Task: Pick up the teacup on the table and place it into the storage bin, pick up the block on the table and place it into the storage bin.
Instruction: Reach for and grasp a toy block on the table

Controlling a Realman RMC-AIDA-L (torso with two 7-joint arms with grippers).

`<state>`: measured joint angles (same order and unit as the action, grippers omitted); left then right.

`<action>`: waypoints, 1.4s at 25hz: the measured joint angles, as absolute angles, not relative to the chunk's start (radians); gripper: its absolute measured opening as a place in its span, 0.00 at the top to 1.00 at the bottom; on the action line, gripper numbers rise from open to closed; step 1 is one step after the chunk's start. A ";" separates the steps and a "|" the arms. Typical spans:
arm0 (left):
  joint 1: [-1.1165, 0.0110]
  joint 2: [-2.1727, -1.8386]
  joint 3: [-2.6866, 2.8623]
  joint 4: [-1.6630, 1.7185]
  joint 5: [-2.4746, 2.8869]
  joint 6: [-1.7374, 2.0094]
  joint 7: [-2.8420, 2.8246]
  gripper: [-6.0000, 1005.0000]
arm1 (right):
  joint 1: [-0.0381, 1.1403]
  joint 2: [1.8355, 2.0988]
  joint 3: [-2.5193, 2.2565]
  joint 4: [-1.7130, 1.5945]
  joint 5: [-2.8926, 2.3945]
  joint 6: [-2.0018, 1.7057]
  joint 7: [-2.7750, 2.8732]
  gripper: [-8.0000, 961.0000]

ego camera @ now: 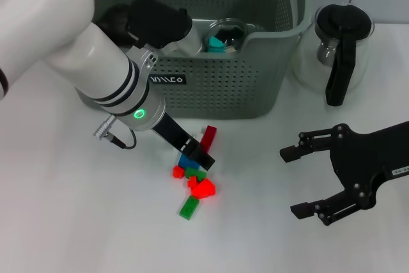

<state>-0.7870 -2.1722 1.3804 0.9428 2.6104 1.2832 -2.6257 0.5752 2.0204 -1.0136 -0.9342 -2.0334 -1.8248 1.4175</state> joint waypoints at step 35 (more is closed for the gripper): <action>-0.779 -2.169 1.386 0.912 2.591 1.262 -2.613 0.20 | 0.575 2.022 -1.014 -0.928 -2.036 -1.822 1.416 0.03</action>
